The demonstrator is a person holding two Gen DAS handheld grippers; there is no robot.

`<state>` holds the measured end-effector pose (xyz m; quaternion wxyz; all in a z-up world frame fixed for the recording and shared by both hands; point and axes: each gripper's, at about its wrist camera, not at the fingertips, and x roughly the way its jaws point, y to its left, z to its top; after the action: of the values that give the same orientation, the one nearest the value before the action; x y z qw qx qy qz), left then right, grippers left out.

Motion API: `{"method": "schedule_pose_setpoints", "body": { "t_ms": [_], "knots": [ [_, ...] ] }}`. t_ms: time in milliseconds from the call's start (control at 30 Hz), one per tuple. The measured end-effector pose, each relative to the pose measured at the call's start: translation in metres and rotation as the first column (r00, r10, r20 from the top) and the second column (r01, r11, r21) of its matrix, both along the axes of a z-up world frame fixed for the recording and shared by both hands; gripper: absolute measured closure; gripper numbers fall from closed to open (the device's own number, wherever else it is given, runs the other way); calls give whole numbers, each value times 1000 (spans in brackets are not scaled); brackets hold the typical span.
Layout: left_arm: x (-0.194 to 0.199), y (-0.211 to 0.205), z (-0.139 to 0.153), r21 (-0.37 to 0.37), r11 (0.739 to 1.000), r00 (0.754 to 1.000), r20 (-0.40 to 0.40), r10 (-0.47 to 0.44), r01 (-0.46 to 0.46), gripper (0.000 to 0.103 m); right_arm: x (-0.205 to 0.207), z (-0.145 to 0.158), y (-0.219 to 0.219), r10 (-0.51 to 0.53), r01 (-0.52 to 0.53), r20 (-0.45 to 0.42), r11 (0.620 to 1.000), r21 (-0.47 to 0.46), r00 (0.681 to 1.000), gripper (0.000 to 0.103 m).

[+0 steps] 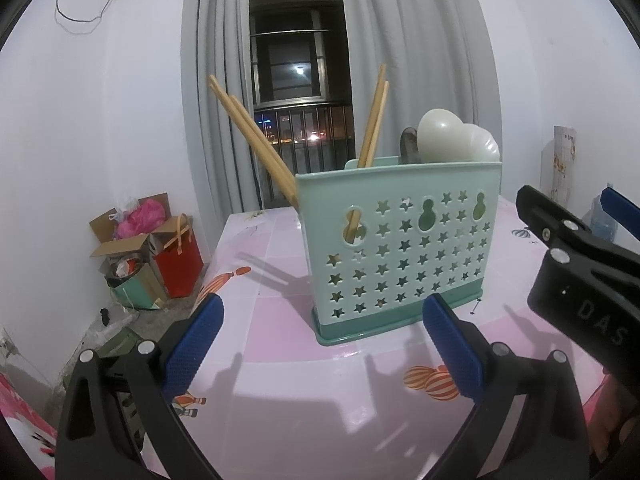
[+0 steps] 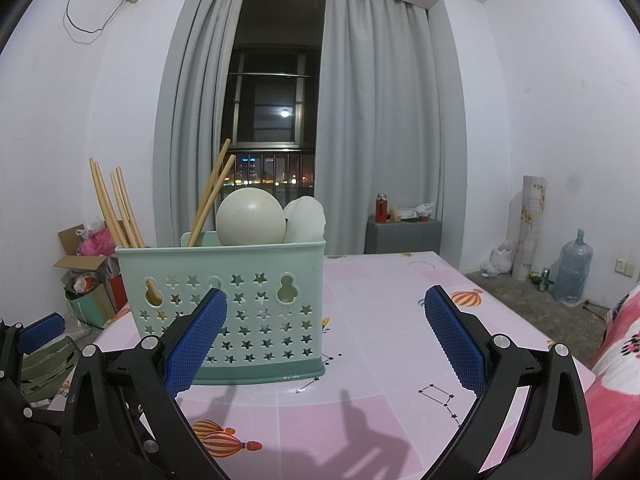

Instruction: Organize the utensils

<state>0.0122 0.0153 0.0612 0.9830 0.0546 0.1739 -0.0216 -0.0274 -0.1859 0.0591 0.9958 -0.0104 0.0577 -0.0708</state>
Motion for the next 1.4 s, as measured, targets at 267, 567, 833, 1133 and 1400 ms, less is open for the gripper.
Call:
{"method": "schedule_pose_setpoints", "body": {
  "t_ms": [267,567,833,1133,1400],
  "knots": [
    [1,0,-1,-10,1000,1000,-6,1,-1,5,0,0,0,0,0,0,1000,1,1000,8],
    [2,0,-3,-13,1000,1000,-8,1,-1,5,0,0,0,0,0,-1,1000,0,1000,8],
    [2,-1,-2,-5,1000,1000,-4,-1,1,5,0,0,0,0,0,-1,1000,1,1000,8],
    [5,0,-5,-14,1000,1000,-17,9,-9,5,0,0,0,0,0,-1,1000,1,1000,8],
    [0,-12,-6,36,999,1000,7,-7,7,5,0,1,0,0,0,-1,1000,2,1000,8]
  ]
}}
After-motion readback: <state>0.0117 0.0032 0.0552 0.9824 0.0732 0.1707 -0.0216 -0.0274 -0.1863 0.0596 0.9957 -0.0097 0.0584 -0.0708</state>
